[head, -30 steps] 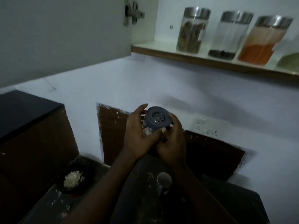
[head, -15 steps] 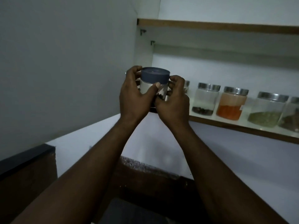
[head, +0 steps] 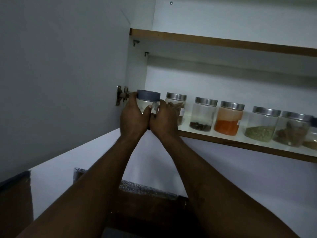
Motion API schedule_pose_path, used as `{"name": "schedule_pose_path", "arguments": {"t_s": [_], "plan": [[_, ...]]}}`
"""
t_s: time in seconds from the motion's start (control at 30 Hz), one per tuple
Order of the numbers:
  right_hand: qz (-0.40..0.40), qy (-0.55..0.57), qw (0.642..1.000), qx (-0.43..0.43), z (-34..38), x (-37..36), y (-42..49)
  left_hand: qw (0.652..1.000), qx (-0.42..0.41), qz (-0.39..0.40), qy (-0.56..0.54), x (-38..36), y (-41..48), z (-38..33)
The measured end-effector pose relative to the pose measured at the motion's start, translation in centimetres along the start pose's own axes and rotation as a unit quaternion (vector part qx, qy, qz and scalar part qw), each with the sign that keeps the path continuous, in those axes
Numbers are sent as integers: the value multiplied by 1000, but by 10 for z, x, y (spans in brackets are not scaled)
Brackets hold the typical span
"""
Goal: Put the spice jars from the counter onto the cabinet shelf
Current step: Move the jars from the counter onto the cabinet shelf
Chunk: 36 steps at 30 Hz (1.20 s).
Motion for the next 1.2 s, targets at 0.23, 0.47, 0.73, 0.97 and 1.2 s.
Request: {"name": "schedule_pose_path", "arguments": {"t_s": [0.23,0.47,0.73,0.97,1.2], "plan": [[5,24,1000,5,-2,9,-9,999,-17,18,45,-2,-6,0],[45,8,998,-52,-9,17,-7,993,-5,84,87,-13,-1,-6],[65,9,996,-54,-15,26,-2,983,48,136,109,-32,5,-5],[78,21,995,-60,-25,24,2,976,47,168,130,-55,6,-5],[65,12,994,-82,-40,27,7,975,31,167,143,-71,1,-3]]}}
Point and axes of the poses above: each hand's wrist, its own y-axis towards the middle knuckle, its own x-axis out of the back of the hand, z = x × y, the point moved 5 cm from there along y, towards the middle knuckle, and after that the axes turned 13 degrees about -z, right-handed, at the moved point
